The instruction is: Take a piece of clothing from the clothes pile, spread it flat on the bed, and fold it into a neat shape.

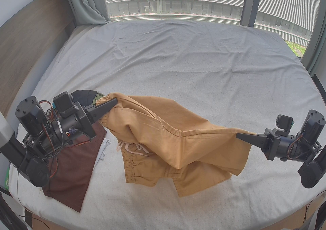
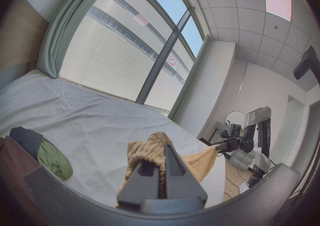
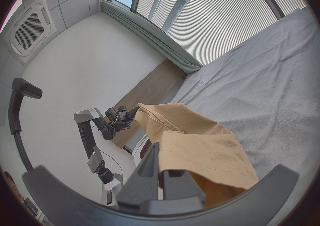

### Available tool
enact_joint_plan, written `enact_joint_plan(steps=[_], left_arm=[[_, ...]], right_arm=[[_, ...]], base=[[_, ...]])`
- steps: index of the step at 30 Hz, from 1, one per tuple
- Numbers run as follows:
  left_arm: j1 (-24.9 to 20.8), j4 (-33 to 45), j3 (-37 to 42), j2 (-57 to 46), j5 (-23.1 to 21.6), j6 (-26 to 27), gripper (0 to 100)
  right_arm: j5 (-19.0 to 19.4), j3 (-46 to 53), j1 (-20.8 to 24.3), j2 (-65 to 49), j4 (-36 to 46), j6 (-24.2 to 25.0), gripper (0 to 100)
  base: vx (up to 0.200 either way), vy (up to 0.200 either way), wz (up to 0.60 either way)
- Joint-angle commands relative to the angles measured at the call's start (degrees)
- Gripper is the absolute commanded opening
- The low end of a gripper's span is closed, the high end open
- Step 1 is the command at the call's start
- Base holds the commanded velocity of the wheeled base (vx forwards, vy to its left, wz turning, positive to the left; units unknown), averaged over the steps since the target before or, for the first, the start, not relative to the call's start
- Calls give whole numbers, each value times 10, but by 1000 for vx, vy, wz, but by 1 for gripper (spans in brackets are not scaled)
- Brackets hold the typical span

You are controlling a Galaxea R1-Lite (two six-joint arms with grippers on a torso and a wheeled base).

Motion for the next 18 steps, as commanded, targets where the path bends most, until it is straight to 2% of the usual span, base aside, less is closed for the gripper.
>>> enact_joint_plan(steps=[1,8,18], left_arm=[[10,0,10,-22,-3,1,0],[40,1,16,-33,-5,-3,0],[50,1,21,-18,-4,0,0]], right_arm=[[-4,-6,5,1,0,-1,0],[-14,-17,4,1,-1,0,0],[-30,-33,1,2,-1,0,0]], base=[[0,0,0],[0,0,0],[0,0,0]])
